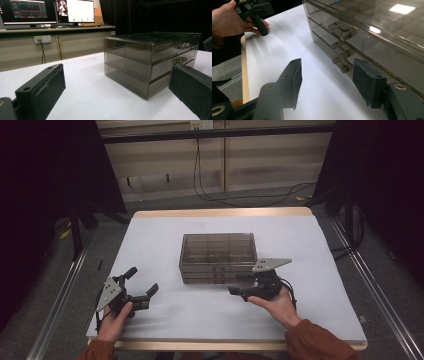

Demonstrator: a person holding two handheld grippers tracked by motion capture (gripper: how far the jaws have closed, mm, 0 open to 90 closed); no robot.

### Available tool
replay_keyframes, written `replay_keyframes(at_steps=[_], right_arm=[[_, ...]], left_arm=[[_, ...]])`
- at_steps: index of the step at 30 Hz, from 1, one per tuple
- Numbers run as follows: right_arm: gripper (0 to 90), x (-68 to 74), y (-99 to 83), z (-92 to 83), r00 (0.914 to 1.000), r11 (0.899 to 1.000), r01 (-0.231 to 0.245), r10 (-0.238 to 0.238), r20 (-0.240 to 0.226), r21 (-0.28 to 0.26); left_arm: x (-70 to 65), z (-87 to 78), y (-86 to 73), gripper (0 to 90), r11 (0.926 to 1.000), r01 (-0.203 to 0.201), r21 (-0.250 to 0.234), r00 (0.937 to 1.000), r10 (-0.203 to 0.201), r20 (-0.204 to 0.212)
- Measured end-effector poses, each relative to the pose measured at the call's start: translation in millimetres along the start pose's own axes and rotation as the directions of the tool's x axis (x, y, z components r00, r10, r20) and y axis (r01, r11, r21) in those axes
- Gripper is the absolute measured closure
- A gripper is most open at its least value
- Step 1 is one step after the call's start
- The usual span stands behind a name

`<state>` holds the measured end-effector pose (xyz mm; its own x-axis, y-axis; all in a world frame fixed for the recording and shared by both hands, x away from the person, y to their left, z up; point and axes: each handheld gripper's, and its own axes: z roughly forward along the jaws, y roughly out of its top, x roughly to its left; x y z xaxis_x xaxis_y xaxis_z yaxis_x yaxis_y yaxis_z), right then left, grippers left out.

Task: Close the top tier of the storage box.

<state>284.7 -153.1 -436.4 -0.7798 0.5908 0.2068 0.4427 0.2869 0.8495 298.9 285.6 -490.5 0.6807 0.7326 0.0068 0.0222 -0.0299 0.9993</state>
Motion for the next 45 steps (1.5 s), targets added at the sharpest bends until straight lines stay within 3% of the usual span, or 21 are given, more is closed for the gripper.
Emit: replay_keyframes(at_steps=[9, 18, 22, 27, 33, 42, 45], right_arm=[[32.5, -2.9, -10.1, -26.3, 0.9982, 1.0, -0.021, 0.021, 0.057, -0.006], [25.2, -15.1, -22.7, -48.1, 0.9879, 0.997, -0.066, 0.069, 0.139, -0.026], [22.6, -19.5, -28.5, -61.1, 0.9787, 0.994, -0.084, 0.094, 0.183, -0.064], [20.1, -26.0, -40.9, -75.5, 0.9691, 0.992, -0.105, 0.117, 0.217, -0.069], [16.7, -35.2, -51.5, -92.3, 0.9546, 0.987, -0.135, 0.152, 0.256, -0.081], [13.4, -46.9, -73.4, -112.7, 0.9245, 0.979, -0.191, 0.204, 0.322, -0.073], [12.8, -47.3, -82.0, -117.8, 0.9125, 0.979, -0.196, 0.2, 0.357, -0.048]], left_arm=[[0.2, -0.2, 0.1, 0.7, 1.0, -0.006, 0.001, 1.0, 0.006, -0.007], [0.2, -0.2, 0.1, 0.7, 0.9999, -0.008, 0.006, 1.0, 0.008, -0.002], [0.3, -0.4, 0.1, 0.7, 0.9999, -0.01, 0.006, 1.0, 0.01, -0.003], [-0.2, 0.1, 0.0, 0.7, 1.0, 0.0, 0.002, 1.0, 0.0, -0.002], [0.7, -0.4, 0.2, 0.7, 0.9998, -0.015, 0.009, 0.9999, 0.015, -0.008], [0.7, -0.5, 0.3, 0.7, 0.9998, -0.016, 0.009, 0.9999, 0.016, -0.007], [0.3, -0.3, 0.1, 0.7, 0.9999, -0.01, 0.009, 0.9999, 0.01, -0.003]])
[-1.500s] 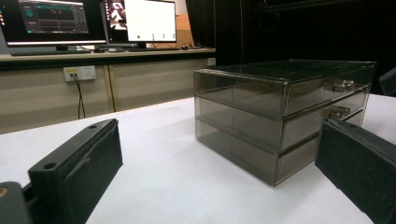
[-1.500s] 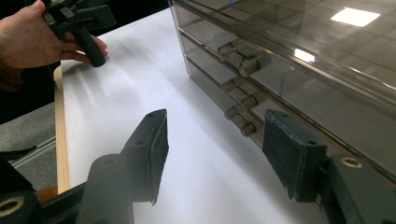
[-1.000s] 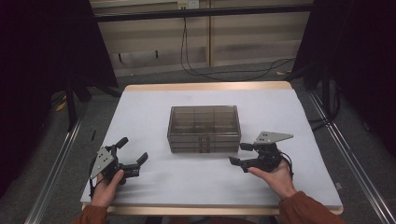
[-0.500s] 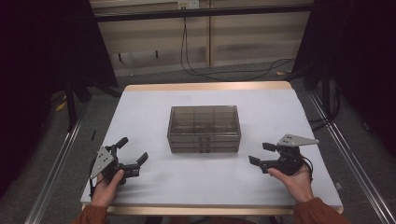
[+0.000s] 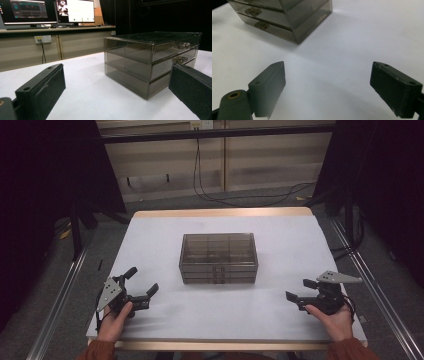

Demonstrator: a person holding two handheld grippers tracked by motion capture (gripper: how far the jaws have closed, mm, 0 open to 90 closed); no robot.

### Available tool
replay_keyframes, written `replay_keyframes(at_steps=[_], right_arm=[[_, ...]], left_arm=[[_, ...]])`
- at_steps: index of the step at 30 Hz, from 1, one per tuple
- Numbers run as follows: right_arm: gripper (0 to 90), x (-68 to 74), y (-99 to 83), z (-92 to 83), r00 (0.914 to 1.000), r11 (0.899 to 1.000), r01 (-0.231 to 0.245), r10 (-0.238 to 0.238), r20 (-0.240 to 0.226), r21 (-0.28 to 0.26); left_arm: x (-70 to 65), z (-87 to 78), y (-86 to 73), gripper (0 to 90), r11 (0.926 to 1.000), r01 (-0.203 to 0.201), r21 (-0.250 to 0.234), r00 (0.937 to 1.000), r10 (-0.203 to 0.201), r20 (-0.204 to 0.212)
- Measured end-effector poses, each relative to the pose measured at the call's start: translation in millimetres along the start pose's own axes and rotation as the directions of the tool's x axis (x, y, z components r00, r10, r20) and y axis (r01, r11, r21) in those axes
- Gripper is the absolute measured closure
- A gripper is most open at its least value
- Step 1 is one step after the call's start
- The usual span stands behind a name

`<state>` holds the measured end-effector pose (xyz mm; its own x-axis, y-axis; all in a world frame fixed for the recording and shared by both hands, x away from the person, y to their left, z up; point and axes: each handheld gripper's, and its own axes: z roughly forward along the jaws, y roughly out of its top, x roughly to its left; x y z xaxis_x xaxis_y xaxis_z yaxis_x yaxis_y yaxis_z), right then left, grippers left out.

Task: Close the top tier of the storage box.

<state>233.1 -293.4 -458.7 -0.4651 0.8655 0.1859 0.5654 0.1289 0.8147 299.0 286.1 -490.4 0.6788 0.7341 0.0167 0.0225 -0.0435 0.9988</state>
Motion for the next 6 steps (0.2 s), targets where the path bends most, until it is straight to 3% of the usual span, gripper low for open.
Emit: replay_keyframes(at_steps=[6], right_arm=[[10.5, -7.3, -6.2, -3.6, 0.9984, 1.0, -0.024, 0.024, 0.052, 0.003]], left_arm=[[-0.3, 0.2, -0.1, 0.7, 0.9999, 0.009, -0.005, 1.0, -0.009, 0.003]])
